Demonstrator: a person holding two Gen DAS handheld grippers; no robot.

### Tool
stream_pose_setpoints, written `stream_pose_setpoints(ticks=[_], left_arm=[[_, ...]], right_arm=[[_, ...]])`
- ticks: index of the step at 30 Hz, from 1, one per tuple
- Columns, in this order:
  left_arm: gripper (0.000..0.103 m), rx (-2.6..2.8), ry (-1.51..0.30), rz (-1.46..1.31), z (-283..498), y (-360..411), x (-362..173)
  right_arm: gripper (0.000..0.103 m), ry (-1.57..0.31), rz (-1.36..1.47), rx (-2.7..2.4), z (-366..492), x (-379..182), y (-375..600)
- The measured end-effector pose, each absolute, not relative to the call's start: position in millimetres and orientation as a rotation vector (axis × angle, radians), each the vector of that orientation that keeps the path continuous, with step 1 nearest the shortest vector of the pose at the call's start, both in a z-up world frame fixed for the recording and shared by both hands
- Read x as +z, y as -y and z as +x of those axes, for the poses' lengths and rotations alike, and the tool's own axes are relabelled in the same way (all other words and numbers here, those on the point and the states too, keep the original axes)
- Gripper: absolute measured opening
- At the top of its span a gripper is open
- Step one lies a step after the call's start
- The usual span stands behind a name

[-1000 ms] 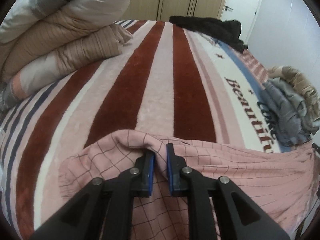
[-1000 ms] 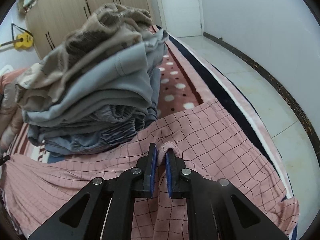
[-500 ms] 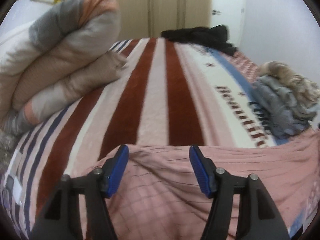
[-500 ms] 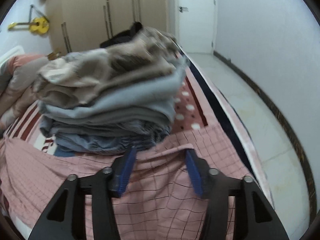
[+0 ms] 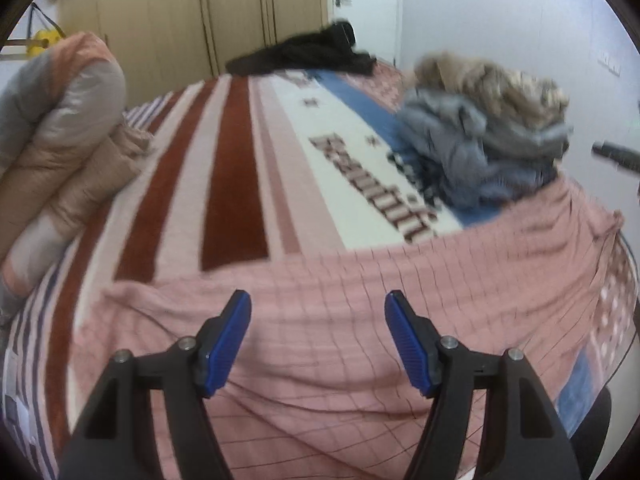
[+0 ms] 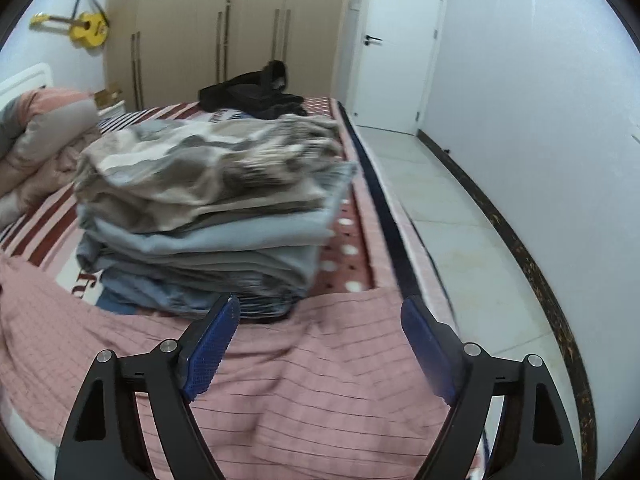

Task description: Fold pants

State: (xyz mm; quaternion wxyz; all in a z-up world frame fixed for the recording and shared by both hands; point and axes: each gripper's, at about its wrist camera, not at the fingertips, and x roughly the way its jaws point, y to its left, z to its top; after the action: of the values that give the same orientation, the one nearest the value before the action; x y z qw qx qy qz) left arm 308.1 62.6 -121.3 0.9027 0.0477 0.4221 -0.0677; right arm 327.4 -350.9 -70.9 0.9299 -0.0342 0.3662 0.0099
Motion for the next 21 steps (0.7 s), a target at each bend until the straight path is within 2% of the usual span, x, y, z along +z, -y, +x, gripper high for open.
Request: stream_pose_setpoints(ticks=[7, 14, 21], left_arm=[[0.066, -0.191, -0.906, 0.067, 304.2, -42.2, -140.1], [0.066, -0.309, -0.860, 0.077, 281.7, 6.9, -120.5], [0.072, -0.391, -0.815, 0.109, 263.0, 47.3, -99.6]], right_arm=[[0.079, -0.756, -0.077, 0.182, 280.7, -81.8, 362.0], [0.079, -0.852, -0.133, 0.326, 256.5, -144.9, 343.6], [0.079, -0.857, -0.279, 0.265, 259.8, -177.5, 331.6]])
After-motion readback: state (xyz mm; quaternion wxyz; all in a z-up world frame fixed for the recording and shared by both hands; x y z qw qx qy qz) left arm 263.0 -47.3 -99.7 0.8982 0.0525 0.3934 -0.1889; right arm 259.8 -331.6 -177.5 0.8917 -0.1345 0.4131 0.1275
